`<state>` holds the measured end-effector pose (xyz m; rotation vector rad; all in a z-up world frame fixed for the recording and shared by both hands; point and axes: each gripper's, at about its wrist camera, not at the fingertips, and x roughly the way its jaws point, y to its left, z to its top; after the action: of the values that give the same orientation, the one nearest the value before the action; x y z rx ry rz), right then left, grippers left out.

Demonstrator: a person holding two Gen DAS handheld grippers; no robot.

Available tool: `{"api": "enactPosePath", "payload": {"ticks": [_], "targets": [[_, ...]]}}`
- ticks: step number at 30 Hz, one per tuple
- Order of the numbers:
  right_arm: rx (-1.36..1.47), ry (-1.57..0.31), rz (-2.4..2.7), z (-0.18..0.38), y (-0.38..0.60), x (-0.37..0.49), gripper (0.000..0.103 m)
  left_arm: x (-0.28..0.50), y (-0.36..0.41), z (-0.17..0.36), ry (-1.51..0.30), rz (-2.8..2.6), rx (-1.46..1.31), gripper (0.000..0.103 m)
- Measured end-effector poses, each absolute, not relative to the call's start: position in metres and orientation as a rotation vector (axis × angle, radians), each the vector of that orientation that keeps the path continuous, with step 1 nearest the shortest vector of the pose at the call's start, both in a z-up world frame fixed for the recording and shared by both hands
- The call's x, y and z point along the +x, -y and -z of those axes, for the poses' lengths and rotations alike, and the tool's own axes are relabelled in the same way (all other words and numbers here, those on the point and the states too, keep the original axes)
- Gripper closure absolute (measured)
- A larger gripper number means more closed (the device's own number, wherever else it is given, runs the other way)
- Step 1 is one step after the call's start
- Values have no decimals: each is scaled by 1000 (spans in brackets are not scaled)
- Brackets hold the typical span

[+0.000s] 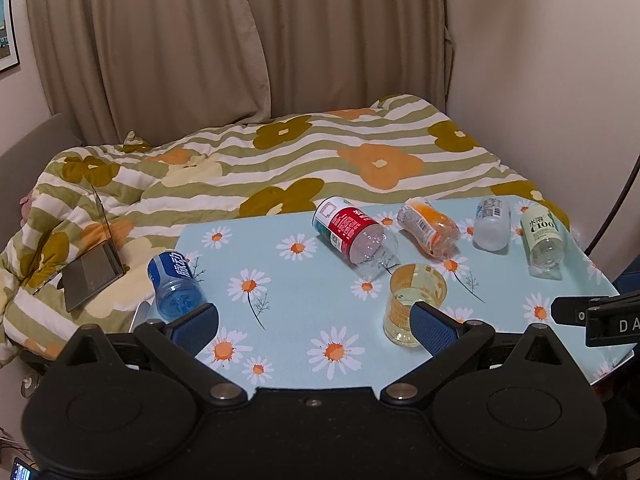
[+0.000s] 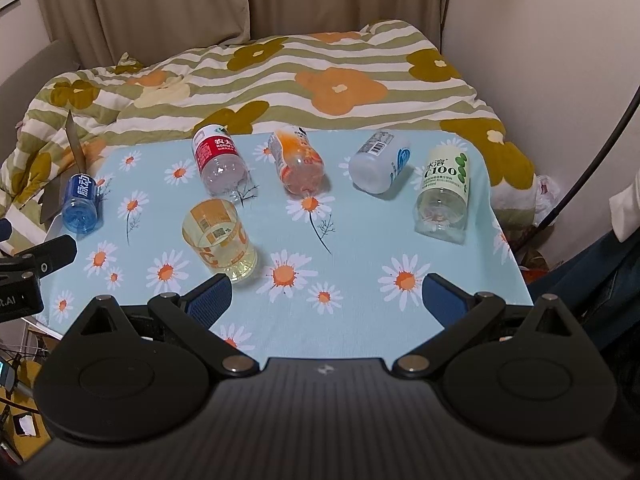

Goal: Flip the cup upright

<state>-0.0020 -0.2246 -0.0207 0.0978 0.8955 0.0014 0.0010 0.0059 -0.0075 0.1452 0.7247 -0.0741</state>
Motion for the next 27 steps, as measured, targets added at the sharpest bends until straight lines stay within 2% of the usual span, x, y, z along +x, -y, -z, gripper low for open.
{"api": "enactPosePath", "payload": {"ticks": [27], "targets": [[95, -900, 4, 21, 224, 1, 0, 5, -9, 10, -728, 71, 141, 0]]}}
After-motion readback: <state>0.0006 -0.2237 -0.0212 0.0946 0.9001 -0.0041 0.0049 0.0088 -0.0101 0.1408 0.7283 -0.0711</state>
